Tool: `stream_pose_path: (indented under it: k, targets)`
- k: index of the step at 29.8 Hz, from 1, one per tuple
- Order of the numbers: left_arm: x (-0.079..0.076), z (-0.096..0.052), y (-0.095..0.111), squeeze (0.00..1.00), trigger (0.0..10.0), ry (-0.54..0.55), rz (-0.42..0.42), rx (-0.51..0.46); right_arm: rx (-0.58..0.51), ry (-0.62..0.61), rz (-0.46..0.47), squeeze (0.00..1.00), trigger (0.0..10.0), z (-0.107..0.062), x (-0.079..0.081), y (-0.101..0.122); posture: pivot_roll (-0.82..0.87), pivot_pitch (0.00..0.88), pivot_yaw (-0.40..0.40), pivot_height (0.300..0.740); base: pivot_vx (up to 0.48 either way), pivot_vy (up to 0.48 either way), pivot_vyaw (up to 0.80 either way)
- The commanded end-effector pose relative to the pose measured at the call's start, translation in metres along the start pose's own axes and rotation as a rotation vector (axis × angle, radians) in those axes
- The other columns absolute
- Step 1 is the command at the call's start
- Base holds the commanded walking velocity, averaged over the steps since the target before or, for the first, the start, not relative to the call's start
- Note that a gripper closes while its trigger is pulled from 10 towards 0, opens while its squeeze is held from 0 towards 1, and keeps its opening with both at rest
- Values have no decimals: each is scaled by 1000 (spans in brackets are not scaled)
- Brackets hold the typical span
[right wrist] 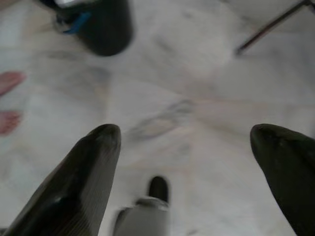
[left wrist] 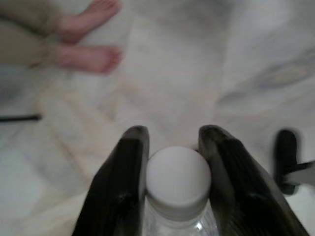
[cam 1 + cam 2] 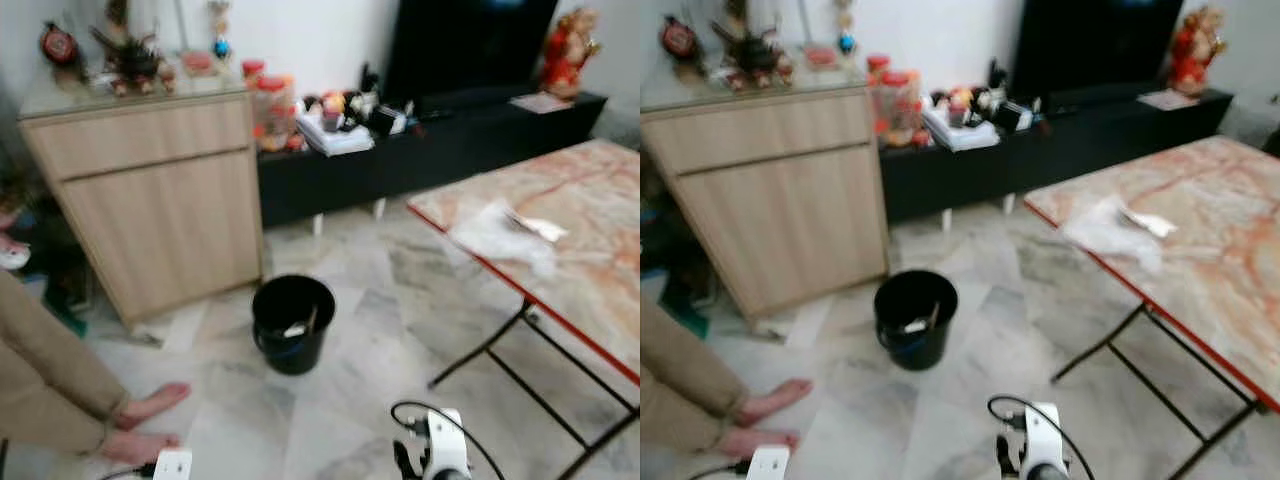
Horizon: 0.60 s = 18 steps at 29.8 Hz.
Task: Picking trash to rubbish bin
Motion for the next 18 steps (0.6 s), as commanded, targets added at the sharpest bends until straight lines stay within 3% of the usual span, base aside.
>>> stream_pose_path:
  k: [1,9,15,18]
  targets:
    - [0,0,-3,0,10000,-7,13,11,-22,10,-4,0,10000,2,4,9,-33,0,-56,740,480,0,0]
    - [-1,0,-1,0,10000,-10,10,8,-18,12,-31,0,10000,2,5,9,-36,0,-57,740,480,0,0]
    - [-2,0,-1,0,10000,-10,3,8,-14,8,-35,0,10000,1,4,5,-32,0,-58,740,480,0,693]
    - [-2,0,-2,0,10000,-9,2,10,-9,7,-29,0,10000,1,4,5,-32,0,-59,740,480,0,144]
Point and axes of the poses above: a point about 5 cm out from each wrist's last joint towards the gripper, its own z axis pointing out of the wrist towards the gripper, its own y axis along the axis of the wrist's last joint, x = y × z, the point moved 3 cm from there along z, pointing out of the wrist towards the gripper, and after that the axes turned 9 degrees about z, right-handed, at the moved point
